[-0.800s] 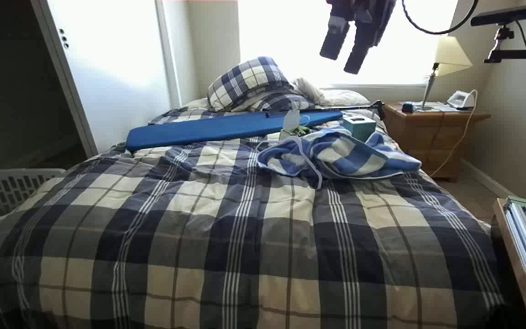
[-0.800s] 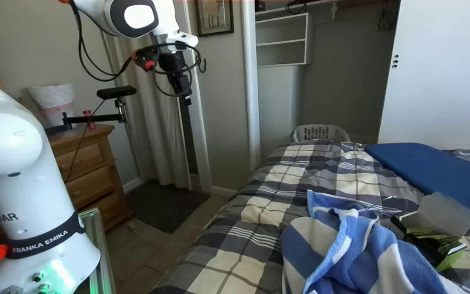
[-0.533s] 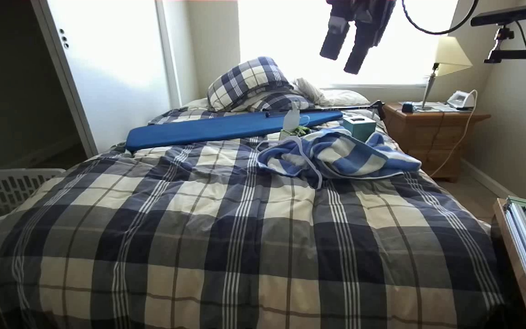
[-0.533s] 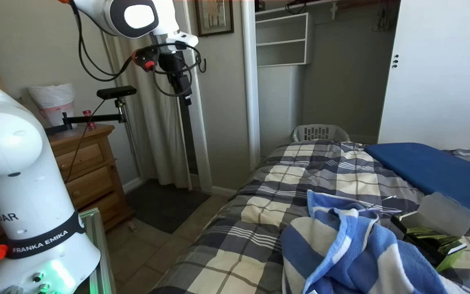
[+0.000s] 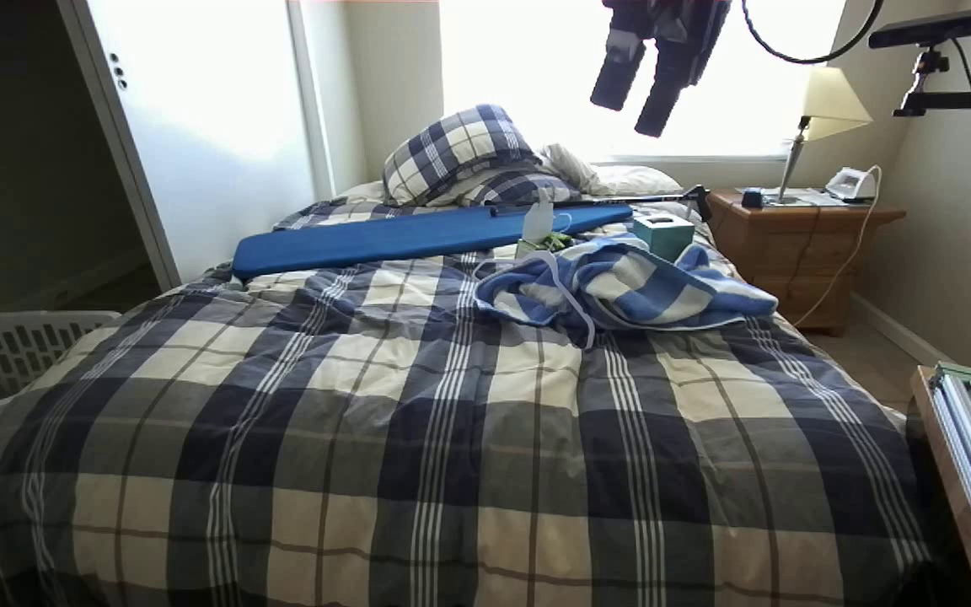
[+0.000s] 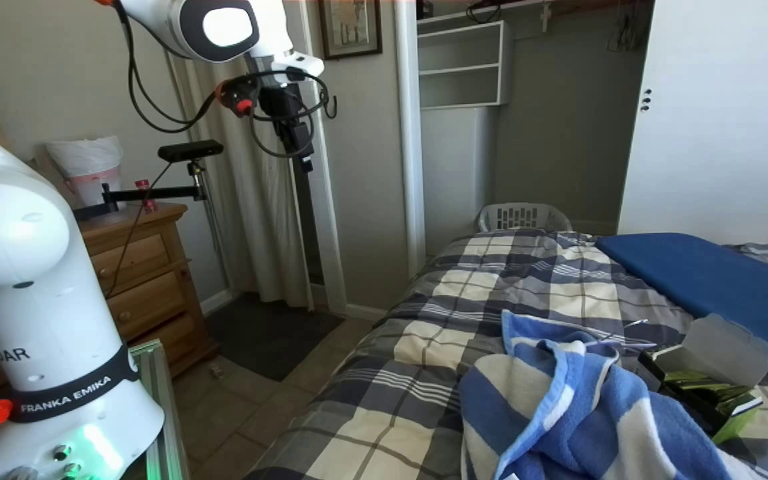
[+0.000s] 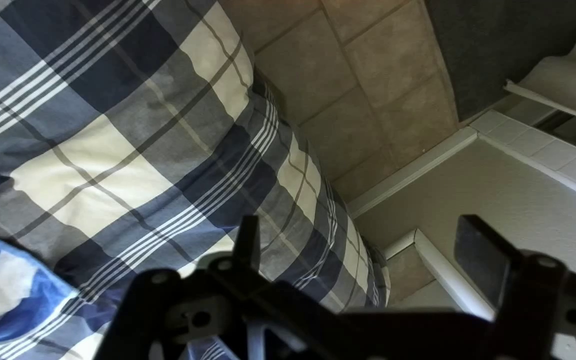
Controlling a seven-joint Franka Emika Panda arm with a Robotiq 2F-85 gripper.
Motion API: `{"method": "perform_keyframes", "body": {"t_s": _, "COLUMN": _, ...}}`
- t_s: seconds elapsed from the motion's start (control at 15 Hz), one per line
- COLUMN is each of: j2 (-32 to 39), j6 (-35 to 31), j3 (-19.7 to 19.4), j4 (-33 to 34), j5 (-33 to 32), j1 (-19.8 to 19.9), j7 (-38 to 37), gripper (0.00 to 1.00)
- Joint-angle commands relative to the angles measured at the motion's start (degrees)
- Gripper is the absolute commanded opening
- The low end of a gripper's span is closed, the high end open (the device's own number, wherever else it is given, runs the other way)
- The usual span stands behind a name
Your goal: Pull the white and blue towel to the left
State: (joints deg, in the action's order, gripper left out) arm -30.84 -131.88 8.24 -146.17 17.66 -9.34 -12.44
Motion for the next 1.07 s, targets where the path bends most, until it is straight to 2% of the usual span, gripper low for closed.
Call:
{"method": "perform_keyframes", "body": {"t_s": 0.0, "j2": -0.01, "j6": 0.20, "j3": -0.01, "j4": 0.12, "j5": -0.05, "j1": 0.04, "j7": -0.03, "gripper": 1.00}}
{"method": "perform_keyframes", "body": {"t_s": 0.67, "j2": -0.01, "j6": 0.20, "j3": -0.01, "j4": 0.12, "j5": -0.05, "j1": 0.04, "j7": -0.03, "gripper": 1.00}}
{"method": "perform_keyframes", "body": {"t_s": 0.8, "j2": 2.55, "j6": -2.73, "j3": 0.98, "j4": 0.07, "j5": -6.77, "j1": 3.50, "j7": 0.73, "gripper": 1.00}}
{"method": "perform_keyframes", "body": {"t_s": 1.0, "j2": 9.00, "j6": -0.42, "j3": -0.33, "j4": 1.33, "j5": -15.99, "j1": 8.35, "j7": 1.51, "gripper": 1.00}}
